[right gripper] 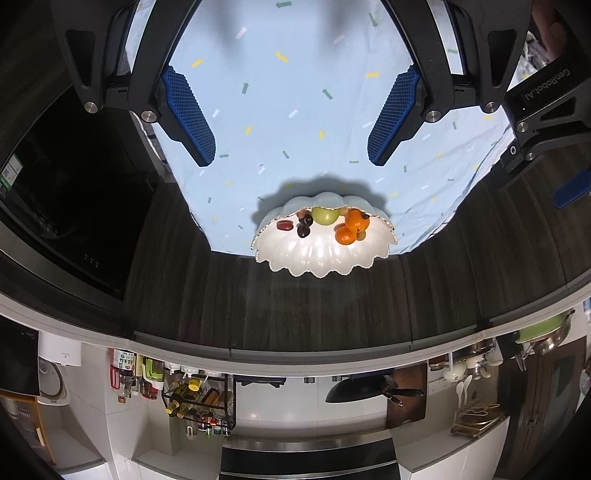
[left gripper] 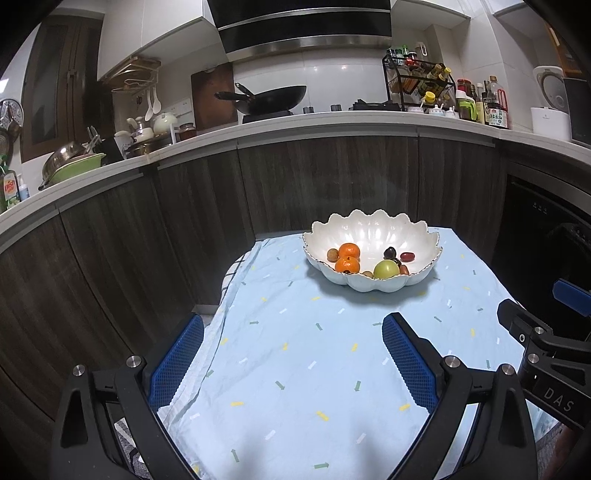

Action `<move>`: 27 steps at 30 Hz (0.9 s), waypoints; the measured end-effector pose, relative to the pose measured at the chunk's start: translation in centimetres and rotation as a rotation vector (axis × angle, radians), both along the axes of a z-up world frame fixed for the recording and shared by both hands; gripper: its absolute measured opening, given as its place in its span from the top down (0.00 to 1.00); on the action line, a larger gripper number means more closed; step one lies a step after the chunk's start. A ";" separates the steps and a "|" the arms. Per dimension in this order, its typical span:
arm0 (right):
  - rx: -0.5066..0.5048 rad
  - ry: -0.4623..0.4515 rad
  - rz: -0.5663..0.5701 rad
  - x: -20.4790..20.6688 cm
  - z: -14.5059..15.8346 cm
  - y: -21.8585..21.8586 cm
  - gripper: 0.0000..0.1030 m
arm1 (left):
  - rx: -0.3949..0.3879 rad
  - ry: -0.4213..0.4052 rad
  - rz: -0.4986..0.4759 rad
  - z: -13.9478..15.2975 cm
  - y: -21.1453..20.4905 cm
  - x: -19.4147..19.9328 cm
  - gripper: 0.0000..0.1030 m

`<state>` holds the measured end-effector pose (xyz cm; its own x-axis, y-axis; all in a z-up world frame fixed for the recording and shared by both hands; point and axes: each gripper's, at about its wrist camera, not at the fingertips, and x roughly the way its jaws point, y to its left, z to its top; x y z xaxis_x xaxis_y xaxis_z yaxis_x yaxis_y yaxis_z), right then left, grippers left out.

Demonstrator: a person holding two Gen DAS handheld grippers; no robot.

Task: Organize fruits

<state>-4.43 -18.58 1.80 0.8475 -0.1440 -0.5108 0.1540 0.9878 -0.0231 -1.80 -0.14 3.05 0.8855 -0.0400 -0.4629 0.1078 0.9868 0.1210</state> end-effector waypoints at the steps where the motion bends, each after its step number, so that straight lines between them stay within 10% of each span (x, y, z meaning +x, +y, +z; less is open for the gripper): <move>1: 0.000 0.000 0.000 0.0 0.0 0.0 0.17 | 0.000 0.000 -0.001 0.0 0.0 0.0 0.04; 27: 0.006 -0.001 0.000 0.0 -0.2 -0.1 0.17 | -0.008 0.025 0.006 0.0 0.3 0.3 0.02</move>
